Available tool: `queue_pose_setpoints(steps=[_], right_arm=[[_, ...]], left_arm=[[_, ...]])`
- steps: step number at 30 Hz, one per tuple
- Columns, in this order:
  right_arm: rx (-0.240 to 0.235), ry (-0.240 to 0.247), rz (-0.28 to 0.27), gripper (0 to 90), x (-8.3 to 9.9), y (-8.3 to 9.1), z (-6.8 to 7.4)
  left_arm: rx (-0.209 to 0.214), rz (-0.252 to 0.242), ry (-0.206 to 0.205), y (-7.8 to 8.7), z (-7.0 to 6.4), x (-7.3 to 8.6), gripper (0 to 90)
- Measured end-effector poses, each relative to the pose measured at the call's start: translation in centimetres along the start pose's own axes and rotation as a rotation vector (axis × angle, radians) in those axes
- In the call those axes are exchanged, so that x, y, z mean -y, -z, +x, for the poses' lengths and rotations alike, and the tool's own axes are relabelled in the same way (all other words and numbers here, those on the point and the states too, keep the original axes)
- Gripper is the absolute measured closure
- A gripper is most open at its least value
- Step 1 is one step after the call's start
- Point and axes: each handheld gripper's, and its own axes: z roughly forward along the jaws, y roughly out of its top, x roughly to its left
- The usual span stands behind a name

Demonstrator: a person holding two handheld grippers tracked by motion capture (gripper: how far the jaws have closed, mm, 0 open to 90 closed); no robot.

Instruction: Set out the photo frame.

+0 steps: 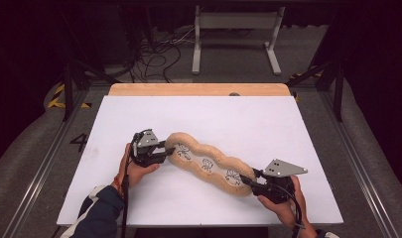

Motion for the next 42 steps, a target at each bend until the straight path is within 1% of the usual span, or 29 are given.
queue_pose_setpoints(steps=[1, 3, 8, 10, 11, 13, 14, 17, 18, 20, 21, 23, 24, 25, 26, 27, 28, 29, 31, 32, 34, 35, 36, 37, 38, 40, 42], right_arm=[[0.003, 0.002, -0.002, 64.3, 0.0, 0.0, 0.0], [0.011, -0.002, -0.012, 64.6, 0.1, -0.1, -0.1], [0.04, 0.009, -0.023, 64.7, 0.0, -0.4, -0.4], [0.047, 0.012, -0.027, 64.7, -0.1, -0.6, -0.6], [0.049, 0.015, -0.03, 64.6, -0.1, -0.6, -0.7], [0.051, 0.018, -0.032, 64.6, -0.1, -0.7, -0.7], [0.054, 0.024, -0.033, 64.4, -0.1, -0.7, -0.8], [0.063, 0.024, -0.041, 63.6, 0.0, -0.8, -0.8], [0.063, 0.022, -0.042, 62.9, 0.1, -0.8, -0.8], [0.072, 0.014, -0.048, 58.5, 0.2, -0.7, -0.8], [0.077, 0.008, -0.047, 56.2, 0.3, -0.7, -0.8], [0.071, -0.002, -0.048, 54.8, 0.5, -0.5, -0.9], [0.072, -0.004, -0.048, 54.3, 0.6, -0.4, -0.9], [0.078, -0.006, -0.046, 54.0, 0.8, -0.3, -0.9], [0.081, -0.01, -0.044, 53.9, 0.9, -0.1, -0.8], [0.081, -0.019, -0.044, 54.2, 1.1, 0.1, -0.8], [0.088, -0.021, -0.043, 55.1, 1.3, 0.2, -0.7], [0.091, -0.021, -0.044, 56.5, 1.4, 0.3, -0.6], [0.092, -0.028, -0.049, 59.7, 1.7, 0.6, -0.4], [0.1, -0.027, -0.051, 61.0, 1.8, 0.7, -0.2], [0.108, -0.026, -0.059, 61.9, 2.0, 0.9, 0.1], [0.112, -0.026, -0.062, 62.0, 2.1, 0.9, 0.2], [0.116, -0.023, -0.064, 62.3, 2.1, 1.0, 0.3], [0.122, -0.02, -0.069, 62.4, 2.1, 0.9, 0.3], [0.128, -0.021, -0.071, 62.7, 2.1, 0.8, 0.3], [0.13, -0.025, -0.074, 63.5, 2.1, 0.6, 0.2], [0.134, -0.027, -0.074, 63.9, 2.1, 0.5, 0.1]], left_arm=[[-0.002, 0.005, -0.005, 0.1, 0.0, 0.0, 62.3], [-0.005, 0.008, -0.003, 0.3, -0.1, 0.1, 62.2], [0.001, 0.011, 0.013, 0.9, -0.4, 0.5, 61.8], [-0.003, 0.009, 0.011, 1.2, -0.6, 0.7, 61.5], [-0.009, 0.008, 0.019, 1.3, -0.7, 0.8, 61.4], [-0.008, 0.008, 0.011, 1.4, -0.7, 0.9, 61.2], [-0.013, 0.01, 0.022, 1.6, -0.9, 1.0, 61.2], [-0.017, 0.009, 0.026, 1.9, -1.2, 1.2, 61.0], [-0.02, 0.011, 0.028, 2.0, -1.3, 1.3, 60.9], [-0.019, 0.014, 0.026, 2.2, -1.4, 1.4, 60.6], [-0.024, 0.014, 0.017, 2.3, -1.5, 1.4, 60.4], [-0.022, 0.011, 0.017, 2.3, -1.5, 1.4, 60.1], [-0.028, 0.01, 0.011, 2.2, -1.5, 1.4, 59.8], [-0.029, 0.004, 0.012, 2.2, -1.6, 1.4, 59.4], [-0.024, -0.003, 0.005, 2.2, -1.5, 1.4, 57.4], [-0.021, -0.014, 0.011, 2.2, -1.5, 1.4, 53.4], [-0.02, -0.021, 0.004, 2.2, -1.4, 1.3, 49.6], [-0.019, -0.027, 0.009, 2.2, -1.4, 1.3, 46.9], [-0.016, -0.048, 0.005, 2.2, -1.2, 1.2, 43.7], [-0.012, -0.053, 0.011, 2.1, -1.2, 1.1, 42.1], [-0.001, -0.068, 0.012, 1.9, -1.2, 0.9, 40.0], [-0.002, -0.067, -0.003, 1.8, -1.3, 0.8, 41.9], [-0.006, -0.061, -0.02, 1.6, -1.5, 0.7, 46.7], [-0.019, -0.052, -0.029, 1.5, -1.6, 0.6, 49.6], [-0.035, -0.049, -0.03, 1.5, -1.7, 0.6, 51.7], [-0.026, -0.053, -0.02, 1.8, -1.4, 0.8, 58.5], [-0.02, -0.051, -0.011, 2.0, -1.3, 0.9, 62.3]])
